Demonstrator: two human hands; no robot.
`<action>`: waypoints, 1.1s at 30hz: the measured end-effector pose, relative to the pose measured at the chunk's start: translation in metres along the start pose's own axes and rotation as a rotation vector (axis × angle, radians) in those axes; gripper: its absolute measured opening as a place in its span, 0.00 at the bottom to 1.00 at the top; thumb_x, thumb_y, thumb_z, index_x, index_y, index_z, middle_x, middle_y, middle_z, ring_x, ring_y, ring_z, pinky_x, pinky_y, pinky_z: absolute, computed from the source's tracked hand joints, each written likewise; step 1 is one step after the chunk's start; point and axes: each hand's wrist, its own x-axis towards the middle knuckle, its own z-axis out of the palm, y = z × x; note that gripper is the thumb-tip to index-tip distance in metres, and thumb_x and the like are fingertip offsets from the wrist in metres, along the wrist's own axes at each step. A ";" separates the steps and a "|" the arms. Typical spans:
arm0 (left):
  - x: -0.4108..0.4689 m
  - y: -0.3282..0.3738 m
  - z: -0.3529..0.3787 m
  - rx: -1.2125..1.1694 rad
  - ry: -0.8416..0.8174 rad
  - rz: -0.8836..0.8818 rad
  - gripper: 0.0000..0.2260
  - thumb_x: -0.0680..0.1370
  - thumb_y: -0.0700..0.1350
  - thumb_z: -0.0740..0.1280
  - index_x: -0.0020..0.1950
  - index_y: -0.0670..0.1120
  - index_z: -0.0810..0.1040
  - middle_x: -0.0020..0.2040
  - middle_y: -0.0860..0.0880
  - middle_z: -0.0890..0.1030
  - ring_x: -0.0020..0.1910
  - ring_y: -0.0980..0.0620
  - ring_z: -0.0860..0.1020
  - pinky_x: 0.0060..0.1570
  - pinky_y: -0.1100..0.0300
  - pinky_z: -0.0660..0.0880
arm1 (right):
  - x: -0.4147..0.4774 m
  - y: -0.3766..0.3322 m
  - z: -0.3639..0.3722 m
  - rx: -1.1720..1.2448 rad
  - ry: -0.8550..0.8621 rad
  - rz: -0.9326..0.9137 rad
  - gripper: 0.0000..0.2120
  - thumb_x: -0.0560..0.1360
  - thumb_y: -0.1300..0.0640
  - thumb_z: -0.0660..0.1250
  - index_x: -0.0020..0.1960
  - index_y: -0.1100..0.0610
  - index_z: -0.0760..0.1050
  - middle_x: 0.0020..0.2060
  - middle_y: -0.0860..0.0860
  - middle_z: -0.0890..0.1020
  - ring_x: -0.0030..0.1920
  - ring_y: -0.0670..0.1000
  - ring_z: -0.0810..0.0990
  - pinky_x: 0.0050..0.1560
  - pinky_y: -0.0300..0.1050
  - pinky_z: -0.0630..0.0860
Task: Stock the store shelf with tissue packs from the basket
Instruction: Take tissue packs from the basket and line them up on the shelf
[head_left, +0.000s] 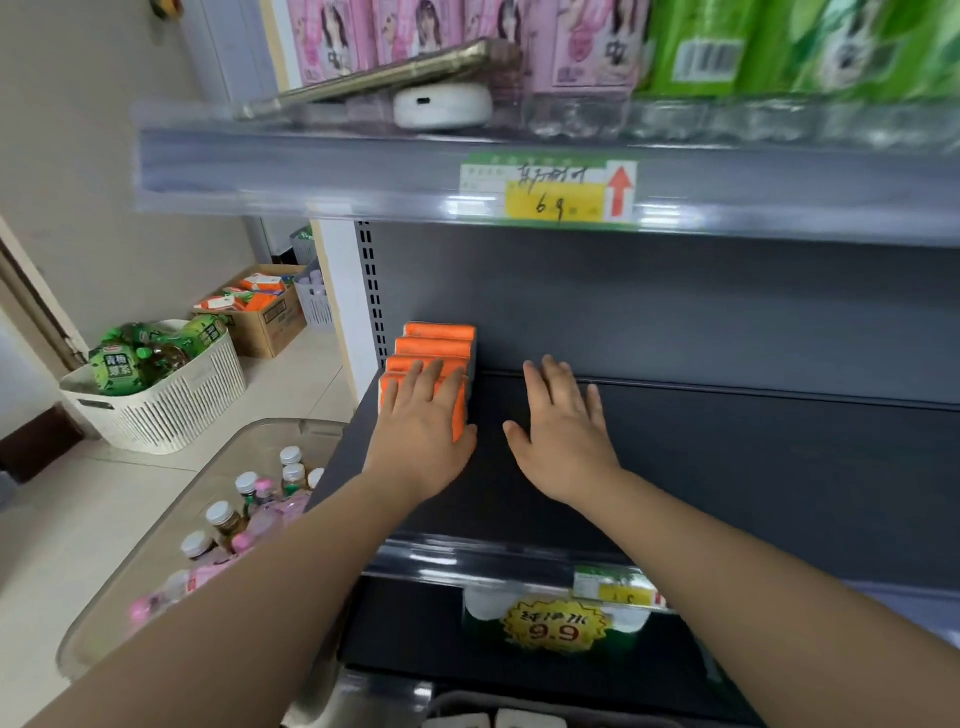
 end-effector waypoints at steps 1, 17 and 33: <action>-0.006 0.006 0.000 0.009 -0.009 0.002 0.31 0.79 0.54 0.61 0.79 0.48 0.53 0.79 0.44 0.54 0.79 0.44 0.48 0.76 0.46 0.45 | -0.008 0.003 -0.002 -0.014 -0.002 -0.002 0.33 0.80 0.45 0.54 0.78 0.52 0.40 0.78 0.51 0.43 0.77 0.51 0.39 0.74 0.55 0.36; -0.130 0.065 0.041 0.128 -0.149 0.047 0.33 0.78 0.57 0.59 0.79 0.47 0.52 0.79 0.44 0.53 0.79 0.45 0.48 0.77 0.47 0.48 | -0.135 0.038 0.014 -0.087 -0.134 -0.012 0.35 0.80 0.44 0.54 0.78 0.53 0.38 0.78 0.52 0.41 0.77 0.52 0.37 0.74 0.54 0.36; -0.245 0.060 0.119 0.066 -0.482 -0.015 0.33 0.79 0.56 0.59 0.79 0.47 0.50 0.80 0.46 0.51 0.79 0.47 0.46 0.77 0.50 0.46 | -0.240 0.067 0.102 -0.008 -0.319 0.022 0.36 0.78 0.45 0.57 0.78 0.54 0.43 0.77 0.53 0.50 0.77 0.53 0.45 0.76 0.55 0.44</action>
